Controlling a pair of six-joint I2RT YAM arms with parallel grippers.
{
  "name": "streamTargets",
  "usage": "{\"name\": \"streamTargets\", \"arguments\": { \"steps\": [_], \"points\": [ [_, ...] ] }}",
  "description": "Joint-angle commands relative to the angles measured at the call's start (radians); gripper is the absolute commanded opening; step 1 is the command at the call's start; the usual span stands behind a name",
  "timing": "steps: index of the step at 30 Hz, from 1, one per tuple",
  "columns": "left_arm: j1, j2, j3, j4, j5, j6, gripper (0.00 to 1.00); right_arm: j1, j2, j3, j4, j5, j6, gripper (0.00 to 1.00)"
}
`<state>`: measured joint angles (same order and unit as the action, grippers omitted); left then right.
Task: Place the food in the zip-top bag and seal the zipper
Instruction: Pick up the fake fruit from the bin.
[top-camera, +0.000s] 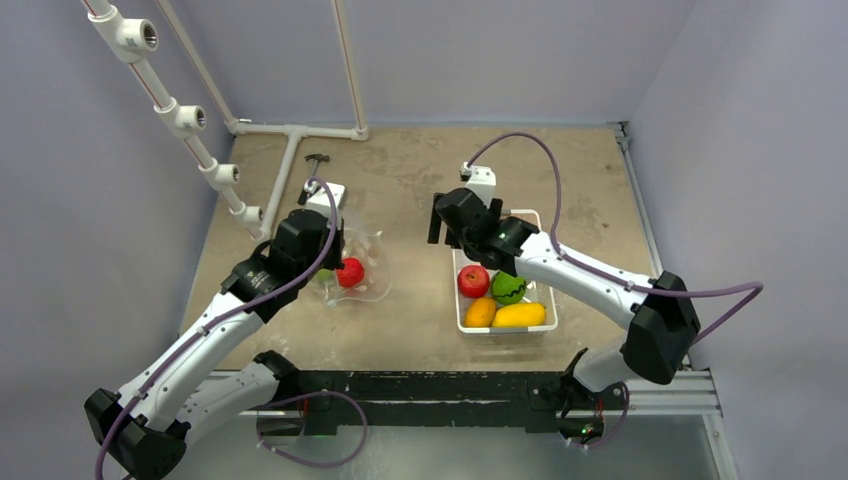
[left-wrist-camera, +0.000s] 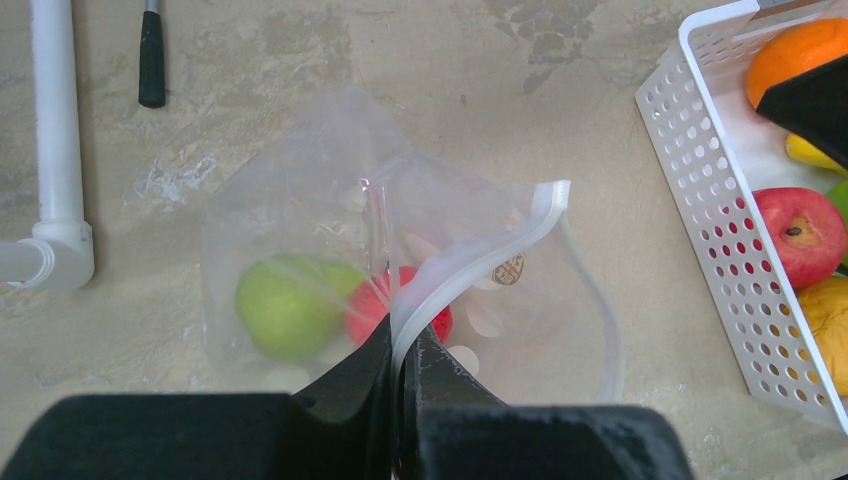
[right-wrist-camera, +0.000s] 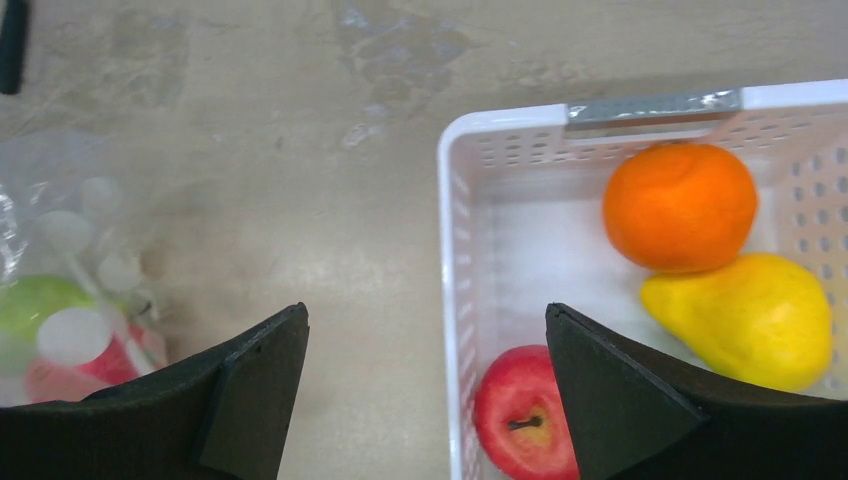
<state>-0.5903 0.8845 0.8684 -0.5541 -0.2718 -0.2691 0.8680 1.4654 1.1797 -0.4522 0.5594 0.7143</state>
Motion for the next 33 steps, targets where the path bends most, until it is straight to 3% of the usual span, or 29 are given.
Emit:
{"name": "streamTargets", "arguments": {
  "steps": [1, 33],
  "points": [
    [0.0, -0.01, -0.004, 0.04, -0.002, 0.0, 0.0, -0.054, 0.013, 0.0, -0.079, 0.071, 0.004, 0.91],
    [0.0, -0.025, -0.004, 0.042, 0.005, 0.002, 0.0, -0.32, 0.217, -0.03, -0.025, 0.114, -0.092, 0.99]
  ]
}}
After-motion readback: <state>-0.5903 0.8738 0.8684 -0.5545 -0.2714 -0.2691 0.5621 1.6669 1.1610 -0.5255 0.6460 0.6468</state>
